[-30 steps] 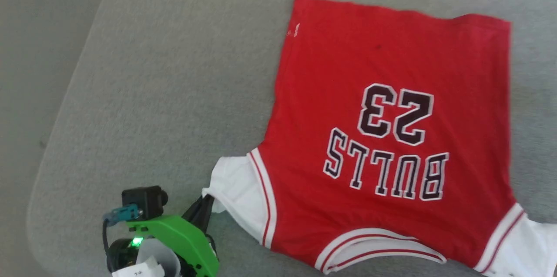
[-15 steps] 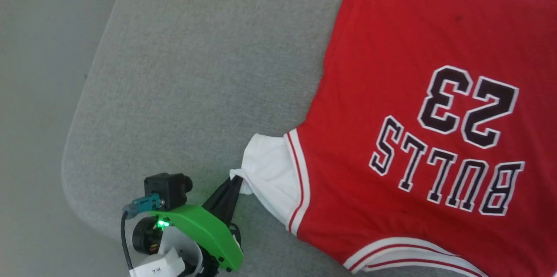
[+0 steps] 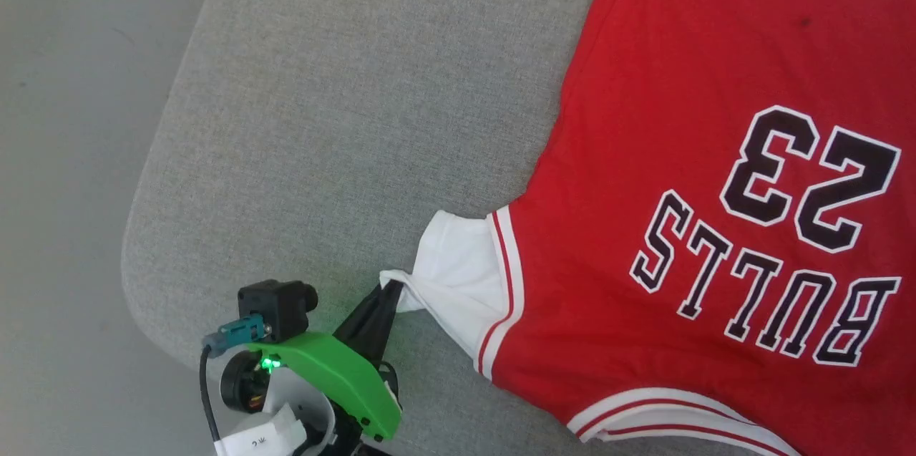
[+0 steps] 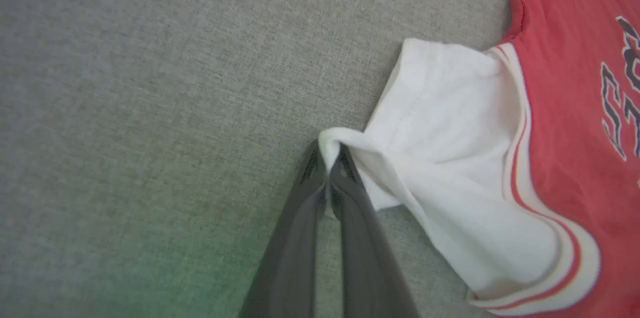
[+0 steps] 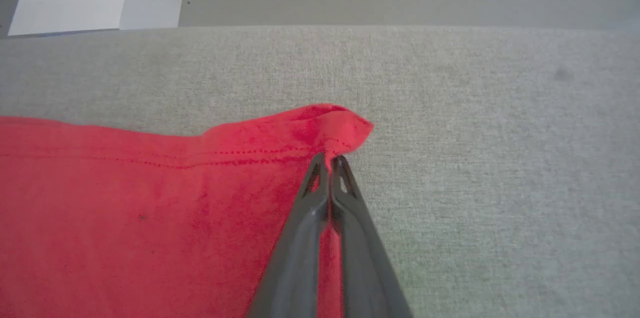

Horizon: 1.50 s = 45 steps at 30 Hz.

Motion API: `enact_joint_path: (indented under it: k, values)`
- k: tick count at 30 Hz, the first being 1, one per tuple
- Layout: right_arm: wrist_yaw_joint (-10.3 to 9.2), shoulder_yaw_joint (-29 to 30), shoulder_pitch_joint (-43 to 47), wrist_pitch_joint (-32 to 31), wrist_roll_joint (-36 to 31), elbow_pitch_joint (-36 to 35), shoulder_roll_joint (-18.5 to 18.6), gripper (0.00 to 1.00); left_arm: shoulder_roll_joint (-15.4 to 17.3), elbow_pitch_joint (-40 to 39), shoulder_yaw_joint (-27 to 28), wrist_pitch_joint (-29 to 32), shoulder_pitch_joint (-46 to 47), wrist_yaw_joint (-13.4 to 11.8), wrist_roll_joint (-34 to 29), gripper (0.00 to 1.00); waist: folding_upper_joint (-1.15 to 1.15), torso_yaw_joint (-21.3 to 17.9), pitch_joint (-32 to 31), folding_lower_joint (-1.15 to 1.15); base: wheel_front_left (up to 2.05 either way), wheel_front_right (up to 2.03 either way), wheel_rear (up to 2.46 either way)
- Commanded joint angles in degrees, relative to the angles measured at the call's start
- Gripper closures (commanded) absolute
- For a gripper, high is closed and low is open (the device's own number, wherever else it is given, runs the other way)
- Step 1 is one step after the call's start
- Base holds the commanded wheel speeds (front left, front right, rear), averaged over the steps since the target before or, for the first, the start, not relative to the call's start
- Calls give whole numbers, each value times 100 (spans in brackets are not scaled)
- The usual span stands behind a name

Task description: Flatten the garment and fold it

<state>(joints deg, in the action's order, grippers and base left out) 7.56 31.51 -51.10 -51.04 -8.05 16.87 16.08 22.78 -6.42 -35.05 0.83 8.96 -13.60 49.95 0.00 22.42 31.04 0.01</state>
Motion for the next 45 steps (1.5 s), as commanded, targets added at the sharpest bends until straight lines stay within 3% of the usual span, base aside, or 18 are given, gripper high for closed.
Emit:
enact_joint_path:
  k: [1,9,13,16,20,24,29,37,38,39,41,45]
  values:
    - [-8,-125,250,339,170,-106,88,100,25,111,14,-1,18,-26,-35,100,0,-110,-212,-1,0,0,0]
    - [-8,-743,2016,2932,1305,-383,609,100,183,180,84,28,-208,-117,40,100,0,-595,-1094,-1,0,0,0]
    - [-8,-943,3002,3644,1545,-654,745,100,325,154,124,92,-397,-203,87,100,0,-897,-1538,-1,0,0,0]
    - [-8,-891,3721,3806,1616,-823,766,100,405,84,135,154,-513,-280,110,100,0,-1082,-1786,-1,0,0,0]
    - [-8,-734,4584,3740,1618,-1018,569,100,519,-34,150,231,-683,-364,154,100,0,-1365,-2051,-1,0,0,0]
    - [-8,-516,5196,3379,1673,-1149,135,100,630,-152,185,290,-812,-461,177,100,0,-1614,-2197,-1,0,0,0]
    - [-8,-250,5665,2489,1690,-1027,-448,100,697,-244,191,338,-875,-512,189,100,0,-1775,-2292,-1,0,0,0]
    - [-8,-118,5848,1234,1890,-747,-911,100,709,-311,140,407,-892,-515,209,100,0,-1825,-2334,-1,0,0,0]
    - [-8,-120,5846,1182,1912,-777,-928,79,705,-313,136,410,-891,-512,214,100,0,-1821,-2336,-1,0,0,0]
    - [-8,-144,5838,1178,1916,-848,-922,46,703,-313,131,414,-889,-509,218,100,0,-1815,-2339,-1,0,0,0]
    - [-8,-179,5786,1286,1891,-1004,-876,0,705,-314,126,420,-886,-509,220,100,0,-1807,-2344,-1,0,0,0]
    - [-8,-405,5472,1987,1823,-1330,-668,0,713,-322,124,430,-868,-515,216,100,0,-1779,-2322,-1,0,0,0]
